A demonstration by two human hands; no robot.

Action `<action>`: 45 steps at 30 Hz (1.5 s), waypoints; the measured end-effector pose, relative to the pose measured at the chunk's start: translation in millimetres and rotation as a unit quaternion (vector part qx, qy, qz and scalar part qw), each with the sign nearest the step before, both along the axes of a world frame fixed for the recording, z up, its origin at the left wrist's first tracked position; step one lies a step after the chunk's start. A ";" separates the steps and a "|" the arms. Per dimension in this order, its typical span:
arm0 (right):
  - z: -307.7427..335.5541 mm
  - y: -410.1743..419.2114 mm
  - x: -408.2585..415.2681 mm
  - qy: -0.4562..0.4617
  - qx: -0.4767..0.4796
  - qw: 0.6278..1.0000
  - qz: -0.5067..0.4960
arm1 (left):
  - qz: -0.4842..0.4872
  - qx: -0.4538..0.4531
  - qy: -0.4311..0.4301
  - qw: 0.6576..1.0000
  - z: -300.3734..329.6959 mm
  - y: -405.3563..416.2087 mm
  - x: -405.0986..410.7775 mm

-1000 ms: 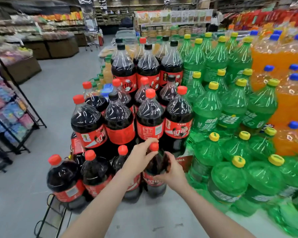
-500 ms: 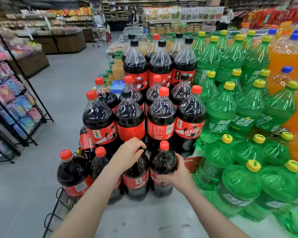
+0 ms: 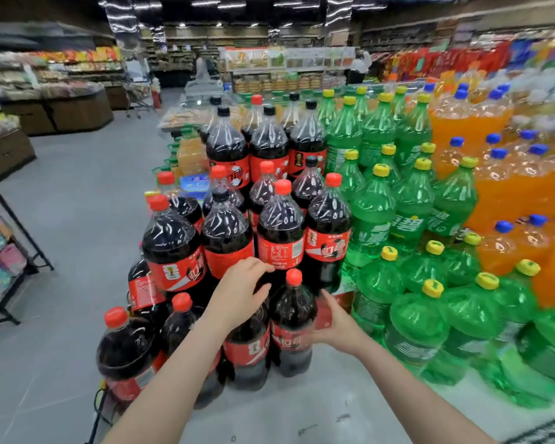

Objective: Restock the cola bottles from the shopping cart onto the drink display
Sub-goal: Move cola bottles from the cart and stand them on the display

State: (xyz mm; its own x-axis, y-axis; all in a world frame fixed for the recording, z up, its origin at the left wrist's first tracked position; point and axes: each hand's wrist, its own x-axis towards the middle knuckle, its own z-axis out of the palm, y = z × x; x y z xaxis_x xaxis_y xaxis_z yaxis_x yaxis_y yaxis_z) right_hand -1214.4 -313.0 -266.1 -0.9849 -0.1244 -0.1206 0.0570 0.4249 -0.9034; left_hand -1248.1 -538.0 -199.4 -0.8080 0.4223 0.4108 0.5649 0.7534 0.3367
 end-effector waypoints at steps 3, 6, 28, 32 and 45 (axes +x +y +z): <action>15.6 22.1 26.8 -0.005 0.060 0.998 -0.028 | -0.073 0.023 0.049 0.996 18.3 17.1 8.8; 32.8 47.1 65.2 -0.014 0.120 0.991 -0.055 | -0.145 0.037 0.055 0.987 24.0 46.3 25.0; 27.5 259.4 530.8 -0.175 0.147 0.902 -0.367 | -0.463 -0.038 -0.256 0.847 -61.0 348.8 315.3; 20.1 302.8 610.5 -0.185 0.112 0.882 -0.418 | -0.484 -0.027 -0.279 0.829 -71.6 402.7 378.9; 4.6 443.4 677.0 -0.160 0.088 0.857 -0.482 | -0.479 -0.048 -0.275 0.832 -79.5 573.4 434.7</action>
